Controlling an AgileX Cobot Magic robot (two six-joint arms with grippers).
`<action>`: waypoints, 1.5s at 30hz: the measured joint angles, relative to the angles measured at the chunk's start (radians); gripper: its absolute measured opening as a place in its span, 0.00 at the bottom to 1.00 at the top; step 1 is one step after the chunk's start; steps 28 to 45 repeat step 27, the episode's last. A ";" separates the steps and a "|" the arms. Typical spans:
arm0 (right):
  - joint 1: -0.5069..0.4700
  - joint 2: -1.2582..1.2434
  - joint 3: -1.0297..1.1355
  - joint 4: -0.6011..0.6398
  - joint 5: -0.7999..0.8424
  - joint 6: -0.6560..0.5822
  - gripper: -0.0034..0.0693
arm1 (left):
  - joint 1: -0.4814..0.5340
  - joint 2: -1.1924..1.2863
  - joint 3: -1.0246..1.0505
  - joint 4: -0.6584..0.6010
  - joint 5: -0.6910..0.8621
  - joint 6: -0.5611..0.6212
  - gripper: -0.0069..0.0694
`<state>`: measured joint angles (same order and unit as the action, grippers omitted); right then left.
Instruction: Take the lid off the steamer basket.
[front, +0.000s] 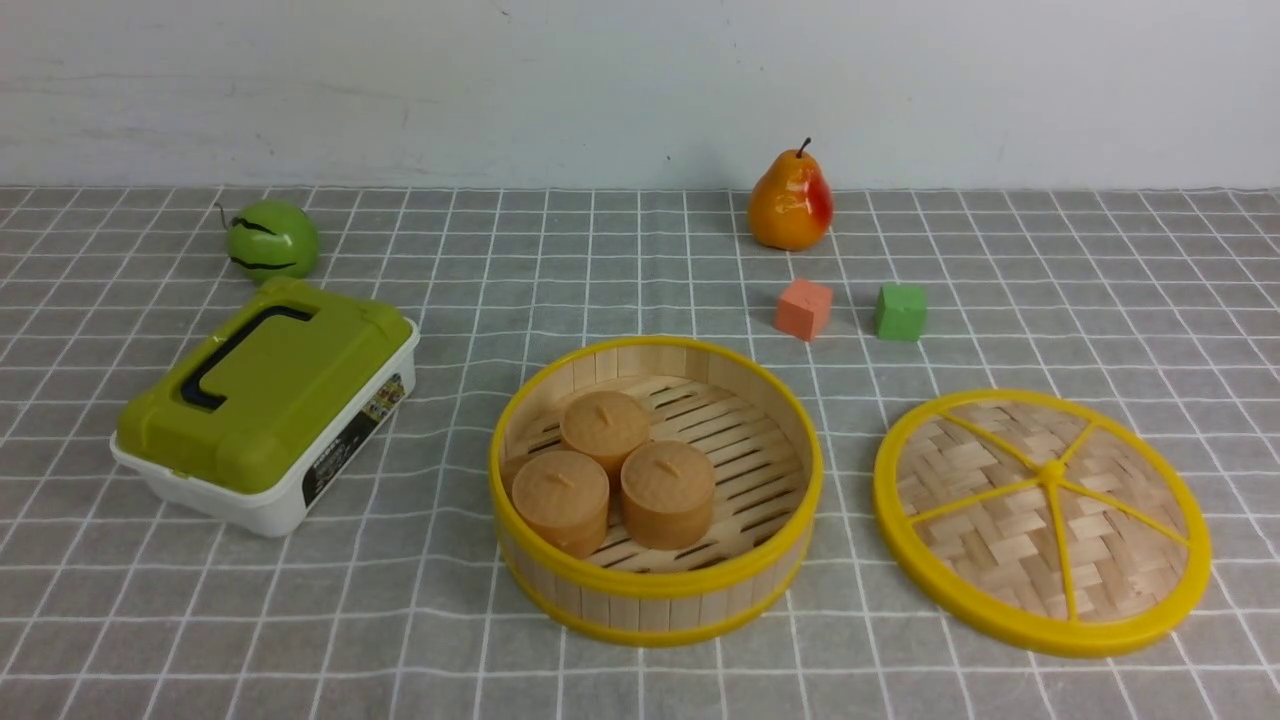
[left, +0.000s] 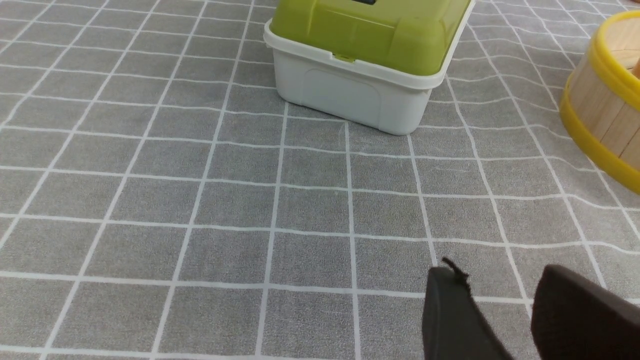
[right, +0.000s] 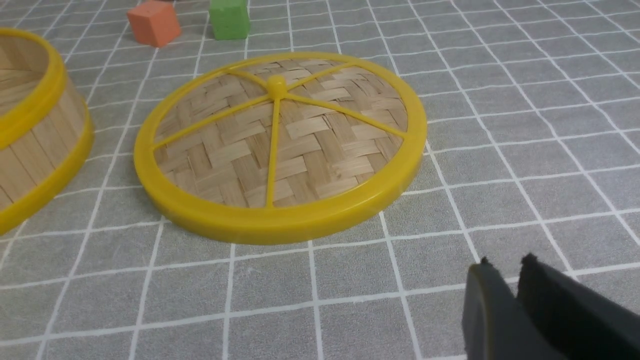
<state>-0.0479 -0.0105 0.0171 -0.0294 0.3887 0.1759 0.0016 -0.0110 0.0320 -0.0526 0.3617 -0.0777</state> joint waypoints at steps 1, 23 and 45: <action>0.000 0.000 0.000 0.000 0.000 0.000 0.14 | 0.000 0.000 0.000 0.000 0.000 0.000 0.40; 0.000 0.000 0.000 0.000 0.000 0.001 0.19 | 0.000 0.000 0.000 0.000 0.000 0.000 0.40; 0.000 0.000 0.000 0.000 0.000 0.001 0.20 | 0.000 0.000 0.000 0.000 0.000 0.000 0.40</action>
